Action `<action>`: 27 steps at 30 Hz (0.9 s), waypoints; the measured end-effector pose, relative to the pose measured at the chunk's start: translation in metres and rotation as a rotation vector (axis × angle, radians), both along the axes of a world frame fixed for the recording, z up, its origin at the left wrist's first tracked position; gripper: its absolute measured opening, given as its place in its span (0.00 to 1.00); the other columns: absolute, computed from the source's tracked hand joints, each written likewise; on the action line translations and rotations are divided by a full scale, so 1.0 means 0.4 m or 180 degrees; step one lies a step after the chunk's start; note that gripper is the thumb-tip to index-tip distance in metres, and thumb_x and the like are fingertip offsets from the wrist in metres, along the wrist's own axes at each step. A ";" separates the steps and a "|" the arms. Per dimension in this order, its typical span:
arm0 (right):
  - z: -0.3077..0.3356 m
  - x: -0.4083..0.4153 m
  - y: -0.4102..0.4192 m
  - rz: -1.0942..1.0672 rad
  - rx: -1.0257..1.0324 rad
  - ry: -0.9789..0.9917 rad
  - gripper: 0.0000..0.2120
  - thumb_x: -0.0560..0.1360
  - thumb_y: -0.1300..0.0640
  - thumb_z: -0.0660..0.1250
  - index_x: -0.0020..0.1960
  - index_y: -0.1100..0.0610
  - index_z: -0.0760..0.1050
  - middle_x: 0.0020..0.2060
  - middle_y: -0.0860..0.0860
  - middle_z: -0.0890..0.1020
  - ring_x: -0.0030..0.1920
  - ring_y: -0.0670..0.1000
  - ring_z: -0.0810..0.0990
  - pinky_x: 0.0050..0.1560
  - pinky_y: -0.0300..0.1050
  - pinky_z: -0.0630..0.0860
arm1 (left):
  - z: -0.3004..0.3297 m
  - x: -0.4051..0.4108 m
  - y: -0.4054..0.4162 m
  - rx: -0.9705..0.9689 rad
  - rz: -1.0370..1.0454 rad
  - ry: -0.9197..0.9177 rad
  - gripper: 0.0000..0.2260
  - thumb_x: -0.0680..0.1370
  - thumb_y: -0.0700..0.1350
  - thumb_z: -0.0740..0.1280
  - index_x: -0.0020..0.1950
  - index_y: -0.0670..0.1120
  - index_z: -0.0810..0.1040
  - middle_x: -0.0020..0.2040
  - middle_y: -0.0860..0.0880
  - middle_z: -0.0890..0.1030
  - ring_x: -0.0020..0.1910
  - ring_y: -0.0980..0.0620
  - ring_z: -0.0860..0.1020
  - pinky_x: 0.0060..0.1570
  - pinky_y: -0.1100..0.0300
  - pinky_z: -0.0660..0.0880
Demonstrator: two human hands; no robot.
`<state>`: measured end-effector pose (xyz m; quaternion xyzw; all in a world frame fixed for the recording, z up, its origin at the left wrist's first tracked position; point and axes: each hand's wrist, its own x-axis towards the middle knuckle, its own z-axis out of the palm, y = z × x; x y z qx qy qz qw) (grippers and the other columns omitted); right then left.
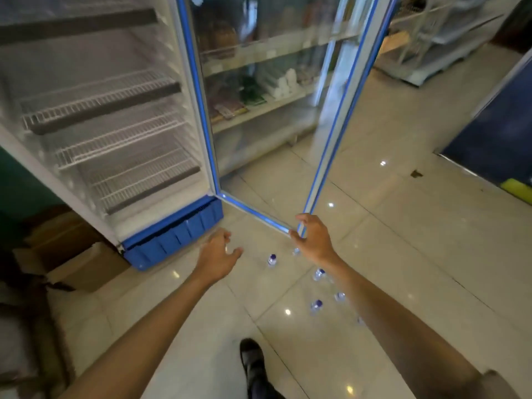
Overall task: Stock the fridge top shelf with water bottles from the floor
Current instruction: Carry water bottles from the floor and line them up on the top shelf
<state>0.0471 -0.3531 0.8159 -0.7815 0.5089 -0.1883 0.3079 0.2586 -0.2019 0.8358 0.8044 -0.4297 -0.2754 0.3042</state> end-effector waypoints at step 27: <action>-0.549 -0.793 -0.052 -0.1449 0.1289 0.0329 0.23 0.77 0.52 0.70 0.70 0.53 0.71 0.65 0.51 0.74 0.65 0.51 0.75 0.61 0.40 0.69 | -0.581 -0.710 -0.284 0.1041 -0.0918 0.0490 0.19 0.74 0.47 0.72 0.62 0.45 0.72 0.57 0.49 0.76 0.55 0.49 0.76 0.57 0.55 0.74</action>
